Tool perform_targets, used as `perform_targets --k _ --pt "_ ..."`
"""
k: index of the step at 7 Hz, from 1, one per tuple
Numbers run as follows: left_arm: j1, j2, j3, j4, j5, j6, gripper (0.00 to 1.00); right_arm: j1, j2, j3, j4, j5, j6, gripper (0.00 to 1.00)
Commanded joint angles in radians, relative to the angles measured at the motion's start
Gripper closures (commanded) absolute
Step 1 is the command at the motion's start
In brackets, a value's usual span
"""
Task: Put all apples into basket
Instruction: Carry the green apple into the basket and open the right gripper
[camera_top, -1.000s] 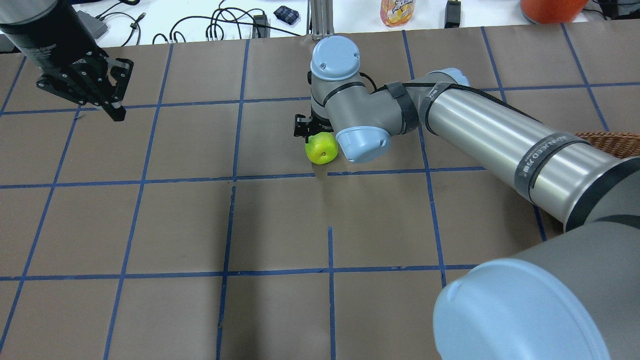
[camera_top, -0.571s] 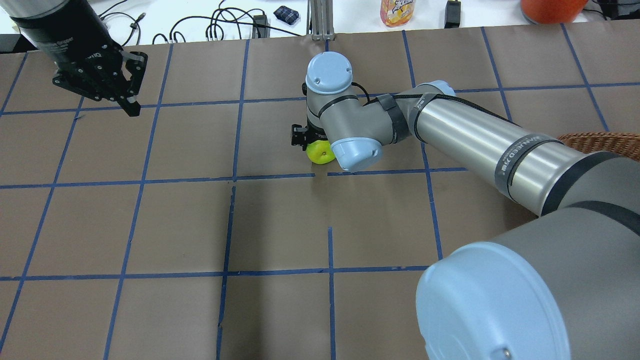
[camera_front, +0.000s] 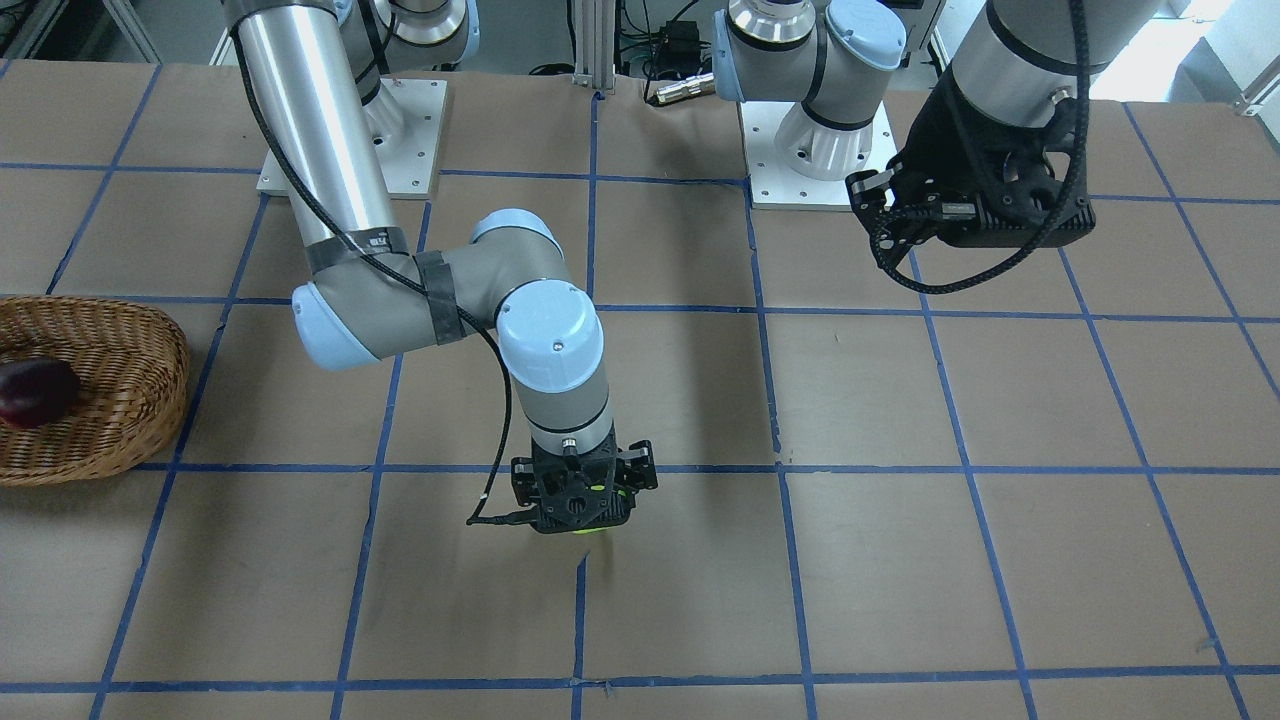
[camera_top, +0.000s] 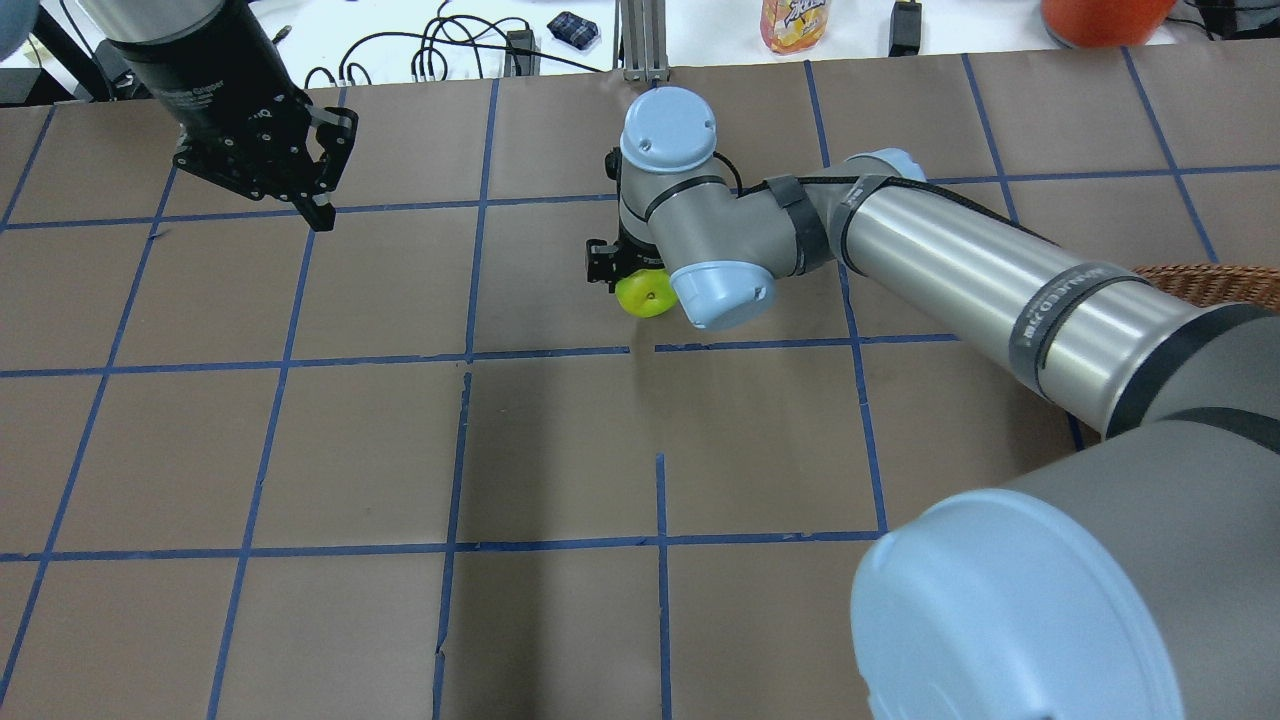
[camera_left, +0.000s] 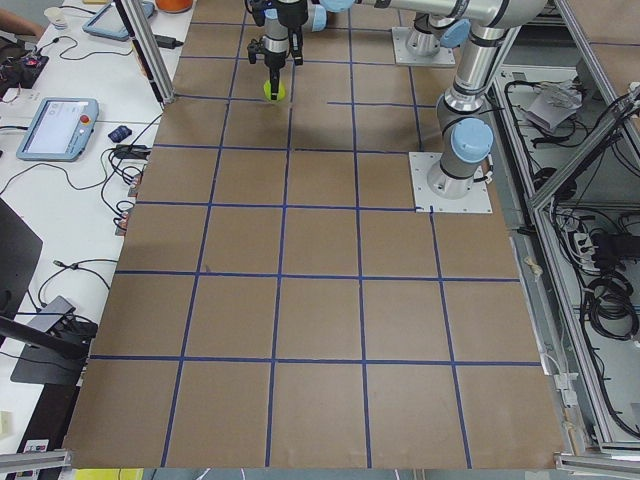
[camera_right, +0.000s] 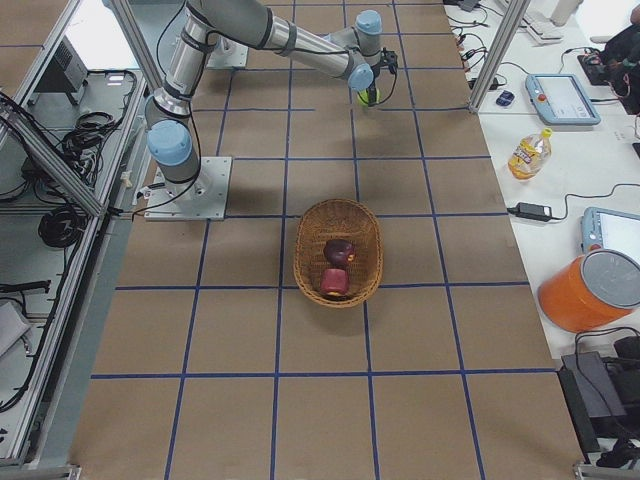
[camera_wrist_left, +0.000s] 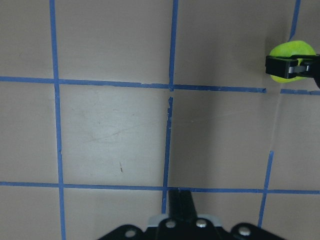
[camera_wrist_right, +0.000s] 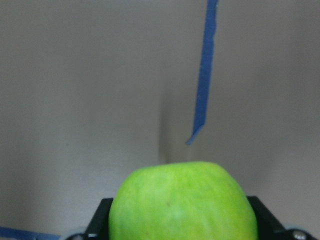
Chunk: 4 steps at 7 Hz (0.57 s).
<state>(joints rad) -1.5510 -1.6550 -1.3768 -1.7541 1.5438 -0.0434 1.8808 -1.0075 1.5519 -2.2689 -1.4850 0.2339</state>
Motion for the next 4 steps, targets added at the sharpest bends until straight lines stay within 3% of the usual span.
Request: perform_targets --k 1,2,3,4 --pt "-0.009 -0.005 0.001 0.025 -0.001 0.008 1.0 -0.199 -0.165 0.019 0.253 0.046 -0.21 0.43" --pt "-0.009 -0.006 0.004 0.027 -0.007 0.011 1.0 -0.304 -0.209 0.02 0.388 -0.022 -0.344 0.43" --pt "0.003 -0.003 0.007 0.047 -0.013 0.019 0.6 -0.404 -0.215 0.027 0.406 -0.16 -0.446 0.43" --pt "0.003 -0.015 -0.007 0.118 -0.048 0.04 0.01 -0.484 -0.226 0.052 0.405 -0.225 -0.613 0.43"
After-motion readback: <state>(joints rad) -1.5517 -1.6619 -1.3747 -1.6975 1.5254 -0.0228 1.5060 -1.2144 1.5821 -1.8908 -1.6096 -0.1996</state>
